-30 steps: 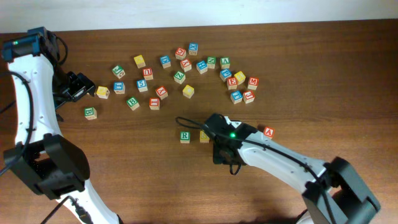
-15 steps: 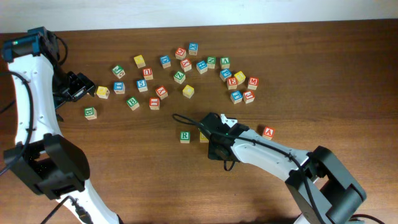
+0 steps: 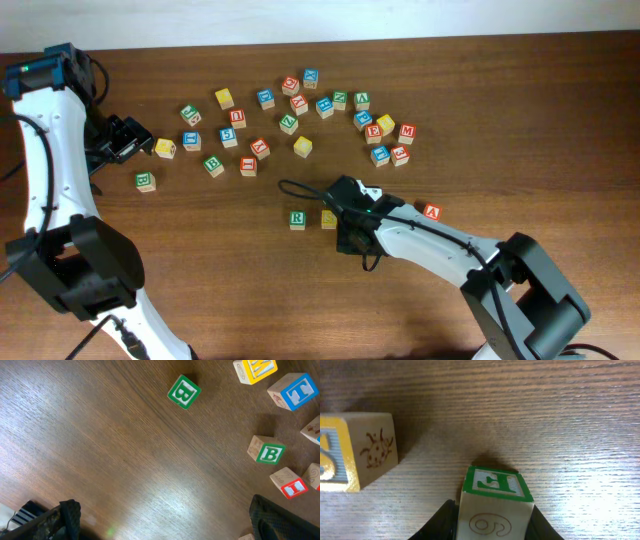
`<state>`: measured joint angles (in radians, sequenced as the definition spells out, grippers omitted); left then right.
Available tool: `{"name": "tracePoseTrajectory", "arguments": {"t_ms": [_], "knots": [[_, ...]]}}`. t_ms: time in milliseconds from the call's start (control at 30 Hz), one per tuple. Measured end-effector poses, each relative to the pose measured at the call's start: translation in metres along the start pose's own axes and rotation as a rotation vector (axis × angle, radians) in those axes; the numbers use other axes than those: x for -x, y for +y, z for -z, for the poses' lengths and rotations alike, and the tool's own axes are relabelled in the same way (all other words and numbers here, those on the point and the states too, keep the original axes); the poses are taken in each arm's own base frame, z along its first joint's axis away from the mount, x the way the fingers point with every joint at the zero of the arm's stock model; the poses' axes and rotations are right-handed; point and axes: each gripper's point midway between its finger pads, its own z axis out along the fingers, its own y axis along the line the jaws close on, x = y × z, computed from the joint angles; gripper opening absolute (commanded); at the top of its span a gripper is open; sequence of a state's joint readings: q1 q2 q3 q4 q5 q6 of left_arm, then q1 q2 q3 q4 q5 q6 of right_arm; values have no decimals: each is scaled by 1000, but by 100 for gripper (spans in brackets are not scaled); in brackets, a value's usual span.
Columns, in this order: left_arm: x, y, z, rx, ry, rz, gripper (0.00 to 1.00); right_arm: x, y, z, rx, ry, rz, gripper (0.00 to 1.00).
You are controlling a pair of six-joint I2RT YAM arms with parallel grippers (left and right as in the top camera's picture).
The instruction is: Spell out RSS
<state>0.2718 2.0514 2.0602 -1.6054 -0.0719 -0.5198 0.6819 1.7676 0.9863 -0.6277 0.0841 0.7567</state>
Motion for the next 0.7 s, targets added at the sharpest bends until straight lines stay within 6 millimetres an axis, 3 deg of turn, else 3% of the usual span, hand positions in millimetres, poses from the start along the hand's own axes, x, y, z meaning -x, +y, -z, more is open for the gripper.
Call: {"name": "tracePoseTrajectory", "arguments": {"t_ms": [167, 300, 433, 567, 700], "knots": [[0, 0, 0, 0, 0, 0, 99, -28, 4, 15, 56, 191, 95, 20], [0, 0, 0, 0, 0, 0, 99, -78, -25, 38, 43, 485, 145, 21], [0, 0, 0, 0, 0, 0, 99, -111, -48, 61, -19, 660, 184, 25], [0, 0, 0, 0, -1, 0, 99, -142, -39, 48, 30, 695, 249, 25], [0, 0, 0, 0, 0, 0, 99, -155, -33, 37, 97, 710, 248, 30]]}}
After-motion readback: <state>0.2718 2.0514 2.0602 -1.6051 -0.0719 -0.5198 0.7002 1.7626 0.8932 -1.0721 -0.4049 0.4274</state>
